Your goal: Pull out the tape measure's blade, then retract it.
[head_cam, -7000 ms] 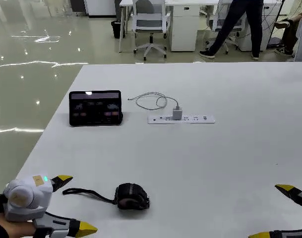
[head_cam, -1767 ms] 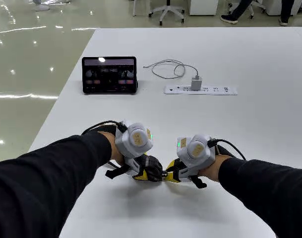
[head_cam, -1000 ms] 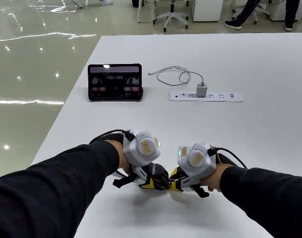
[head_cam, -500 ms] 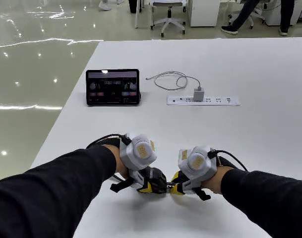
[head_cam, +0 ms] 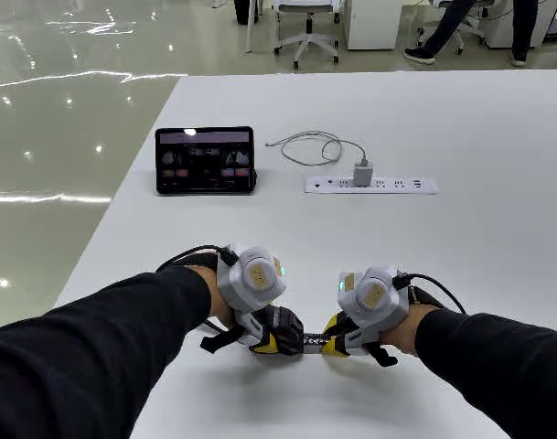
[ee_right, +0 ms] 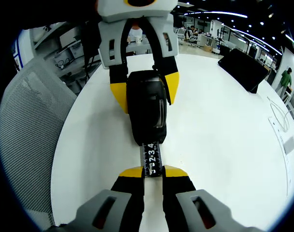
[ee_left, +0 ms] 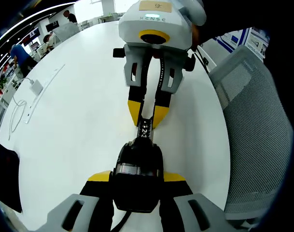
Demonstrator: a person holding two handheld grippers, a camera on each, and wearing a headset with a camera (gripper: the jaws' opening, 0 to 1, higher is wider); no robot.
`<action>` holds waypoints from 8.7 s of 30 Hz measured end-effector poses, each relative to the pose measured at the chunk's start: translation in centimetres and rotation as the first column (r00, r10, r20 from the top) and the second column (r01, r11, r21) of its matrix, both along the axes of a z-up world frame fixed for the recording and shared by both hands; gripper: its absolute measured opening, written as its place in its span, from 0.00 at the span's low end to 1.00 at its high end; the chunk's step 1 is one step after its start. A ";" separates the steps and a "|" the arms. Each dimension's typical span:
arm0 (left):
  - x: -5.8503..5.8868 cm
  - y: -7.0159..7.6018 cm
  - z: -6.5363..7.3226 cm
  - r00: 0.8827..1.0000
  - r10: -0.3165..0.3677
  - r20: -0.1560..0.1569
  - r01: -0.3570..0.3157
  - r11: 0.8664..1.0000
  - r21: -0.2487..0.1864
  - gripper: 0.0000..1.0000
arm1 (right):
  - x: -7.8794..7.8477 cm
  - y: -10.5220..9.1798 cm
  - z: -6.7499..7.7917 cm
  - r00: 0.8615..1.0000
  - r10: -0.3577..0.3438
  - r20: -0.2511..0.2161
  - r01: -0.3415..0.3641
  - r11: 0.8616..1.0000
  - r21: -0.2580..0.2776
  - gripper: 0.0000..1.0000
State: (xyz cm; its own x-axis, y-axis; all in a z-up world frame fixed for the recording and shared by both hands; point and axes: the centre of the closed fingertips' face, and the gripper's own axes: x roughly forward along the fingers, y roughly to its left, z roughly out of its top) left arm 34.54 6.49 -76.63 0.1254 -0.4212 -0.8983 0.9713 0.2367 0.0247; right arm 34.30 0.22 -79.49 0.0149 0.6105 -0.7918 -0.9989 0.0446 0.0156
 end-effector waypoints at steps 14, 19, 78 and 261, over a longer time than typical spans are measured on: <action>0.1 0.0 0.0 1.000 -0.001 0.006 0.001 1.000 -0.006 0.32 | 0.0 -0.9 0.0 1.000 -0.027 -0.009 0.026 1.000 -0.012 0.08; 0.1 0.0 0.0 1.000 -0.009 0.014 0.009 1.000 -0.007 0.32 | 0.0 -1.2 0.0 0.999 -0.033 -0.012 0.033 0.999 -0.016 0.09; 0.0 -0.2 -0.1 1.000 0.013 -0.012 -0.013 1.000 -0.004 0.32 | 0.2 -6.5 -0.1 0.996 -0.089 -0.003 0.088 0.992 -0.089 0.08; 0.3 1.5 1.0 0.985 0.170 0.024 -0.168 0.984 -0.050 1.00 | 0.6 -20.2 1.2 0.974 -0.203 0.097 0.219 0.954 -0.204 0.54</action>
State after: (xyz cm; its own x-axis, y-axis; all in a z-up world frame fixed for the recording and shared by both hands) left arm 34.79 7.97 -75.64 0.2230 -0.4339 -0.8729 0.9163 0.3988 0.0359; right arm 34.93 -19.96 -78.31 0.1890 0.4052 -0.8945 -0.9642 0.2490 -0.0909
